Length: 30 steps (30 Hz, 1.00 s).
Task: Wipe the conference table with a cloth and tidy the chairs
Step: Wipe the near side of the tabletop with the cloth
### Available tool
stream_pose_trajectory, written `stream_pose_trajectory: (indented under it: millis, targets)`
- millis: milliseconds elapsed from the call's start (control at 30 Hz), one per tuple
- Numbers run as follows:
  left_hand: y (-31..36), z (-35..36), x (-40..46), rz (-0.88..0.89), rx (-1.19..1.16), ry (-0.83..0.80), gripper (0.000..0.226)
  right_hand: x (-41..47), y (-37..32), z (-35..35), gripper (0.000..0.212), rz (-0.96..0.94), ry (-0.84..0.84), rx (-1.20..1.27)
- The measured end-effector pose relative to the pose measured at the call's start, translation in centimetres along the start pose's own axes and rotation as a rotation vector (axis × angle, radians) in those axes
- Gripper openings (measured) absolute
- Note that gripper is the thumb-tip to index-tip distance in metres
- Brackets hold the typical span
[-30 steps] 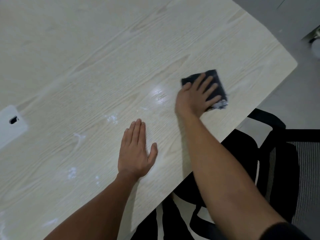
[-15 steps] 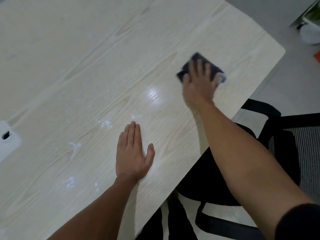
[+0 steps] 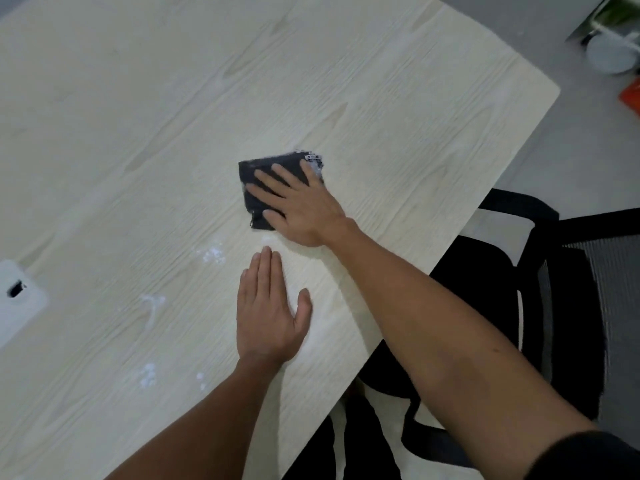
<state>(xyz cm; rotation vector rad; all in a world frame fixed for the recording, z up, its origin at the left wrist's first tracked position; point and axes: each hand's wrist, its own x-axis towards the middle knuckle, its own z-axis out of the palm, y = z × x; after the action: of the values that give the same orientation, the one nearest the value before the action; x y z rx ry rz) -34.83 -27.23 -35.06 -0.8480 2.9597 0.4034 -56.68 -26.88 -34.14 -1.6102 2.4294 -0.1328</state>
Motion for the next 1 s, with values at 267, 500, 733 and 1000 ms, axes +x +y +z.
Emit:
stream_pose_trajectory:
  millis: [267, 500, 733, 1000]
  targets:
    - [0.0, -0.2, 0.0, 0.000, -0.009, -0.028, 0.080, -4.7, 8.5, -1.7, 0.064, 1.194, 0.263, 0.200]
    - [0.0, -0.1, 0.1, 0.007, -0.014, 0.024, 0.079, -0.9, -4.2, 0.1, 0.064, 0.449, 0.072, 0.085]
    - [0.0, 0.0, 0.0, 0.007, -0.008, -0.009, 0.081, -4.5, 6.4, -0.8, 0.057, 0.293, 0.056, 0.002]
    - [-0.1, 0.1, 0.0, 0.006, -0.029, -0.028, 0.081, -5.8, 3.4, -1.2, 0.066, 1.313, 0.219, 0.258]
